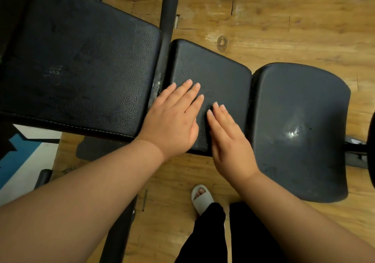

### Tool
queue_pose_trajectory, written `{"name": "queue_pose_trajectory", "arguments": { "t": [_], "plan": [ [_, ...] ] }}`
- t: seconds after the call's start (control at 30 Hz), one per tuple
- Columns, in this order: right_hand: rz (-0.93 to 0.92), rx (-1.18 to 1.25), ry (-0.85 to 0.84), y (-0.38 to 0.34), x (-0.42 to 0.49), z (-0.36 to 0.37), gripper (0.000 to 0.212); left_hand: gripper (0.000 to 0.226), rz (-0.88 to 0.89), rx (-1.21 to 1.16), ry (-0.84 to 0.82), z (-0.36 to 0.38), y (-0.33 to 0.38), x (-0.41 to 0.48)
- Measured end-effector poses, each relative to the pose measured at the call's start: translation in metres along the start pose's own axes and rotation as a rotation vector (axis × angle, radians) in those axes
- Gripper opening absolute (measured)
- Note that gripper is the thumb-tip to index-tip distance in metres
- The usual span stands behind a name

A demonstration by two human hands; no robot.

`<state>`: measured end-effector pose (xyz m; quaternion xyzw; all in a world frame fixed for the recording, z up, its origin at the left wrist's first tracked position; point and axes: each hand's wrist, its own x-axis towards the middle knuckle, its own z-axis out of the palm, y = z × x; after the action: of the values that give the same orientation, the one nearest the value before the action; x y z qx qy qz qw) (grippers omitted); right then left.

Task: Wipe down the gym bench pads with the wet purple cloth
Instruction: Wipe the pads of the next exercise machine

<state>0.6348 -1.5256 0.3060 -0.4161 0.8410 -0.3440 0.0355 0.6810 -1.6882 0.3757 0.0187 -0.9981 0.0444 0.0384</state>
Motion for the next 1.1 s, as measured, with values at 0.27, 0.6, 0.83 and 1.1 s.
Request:
{"name": "queue_pose_trajectory", "arguments": {
  "t": [0.27, 0.6, 0.83, 1.1],
  "plan": [
    [0.225, -0.015, 0.115, -0.001, 0.012, 0.001, 0.050, 0.050, 0.002, -0.015, 0.025, 0.002, 0.000, -0.001],
    [0.293, -0.004, 0.135, -0.001, 0.017, -0.001, 0.046, 0.051, -0.004, 0.063, -0.056, -0.005, 0.001, -0.005],
    [-0.138, 0.047, -0.040, -0.019, 0.005, -0.006, 0.043, 0.059, -0.003, 0.231, -0.130, -0.035, -0.029, -0.015],
    [-0.368, 0.024, -0.121, -0.005, 0.005, -0.010, 0.045, 0.059, -0.057, 0.249, -0.229, -0.036, -0.037, -0.016]
  ]
}}
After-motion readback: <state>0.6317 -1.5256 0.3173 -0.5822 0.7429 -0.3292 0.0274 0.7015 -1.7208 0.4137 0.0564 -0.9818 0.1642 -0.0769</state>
